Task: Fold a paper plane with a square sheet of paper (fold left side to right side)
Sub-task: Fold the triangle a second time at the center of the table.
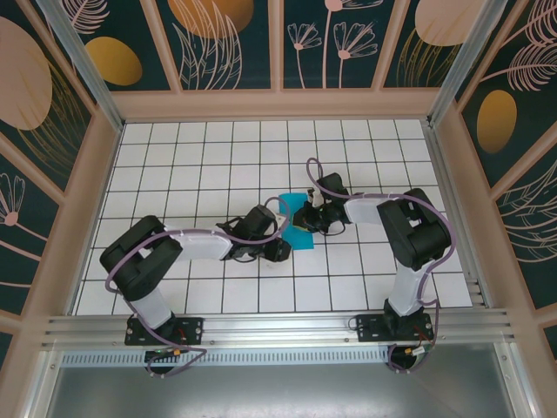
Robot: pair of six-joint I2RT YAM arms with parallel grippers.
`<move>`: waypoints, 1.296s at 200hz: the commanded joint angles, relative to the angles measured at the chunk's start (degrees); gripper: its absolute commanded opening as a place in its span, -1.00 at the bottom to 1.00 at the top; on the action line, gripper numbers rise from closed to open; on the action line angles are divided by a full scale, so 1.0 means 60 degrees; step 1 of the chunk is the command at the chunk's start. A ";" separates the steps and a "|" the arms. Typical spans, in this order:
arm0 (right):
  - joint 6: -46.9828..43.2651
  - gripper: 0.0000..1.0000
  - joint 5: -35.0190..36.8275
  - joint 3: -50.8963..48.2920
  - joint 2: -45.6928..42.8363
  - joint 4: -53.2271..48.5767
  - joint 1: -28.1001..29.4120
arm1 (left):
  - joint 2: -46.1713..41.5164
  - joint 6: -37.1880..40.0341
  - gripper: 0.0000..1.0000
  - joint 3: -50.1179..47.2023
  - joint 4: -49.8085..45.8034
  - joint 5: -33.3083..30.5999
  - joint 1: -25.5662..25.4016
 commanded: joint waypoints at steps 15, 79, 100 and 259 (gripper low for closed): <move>-0.0198 -0.66 0.0650 -0.0299 0.0508 -0.0871 -0.0041 | -0.0816 -0.0305 -0.35 0.0407 -0.1170 -0.0450 0.0159; -0.0182 -0.66 0.0646 -0.0264 0.0494 -0.0875 -0.0046 | -0.0396 -0.0694 -0.41 0.0737 0.0657 0.1697 0.0509; -0.0153 -0.66 0.0642 -0.0279 0.0505 -0.0846 -0.0046 | -0.0068 -0.0896 -0.42 0.0729 0.1406 0.2534 0.0518; -0.0212 -0.66 0.0686 -0.0258 0.0509 -0.1017 -0.0047 | 0.1096 -0.0610 -0.41 0.0746 0.0646 0.1344 0.0516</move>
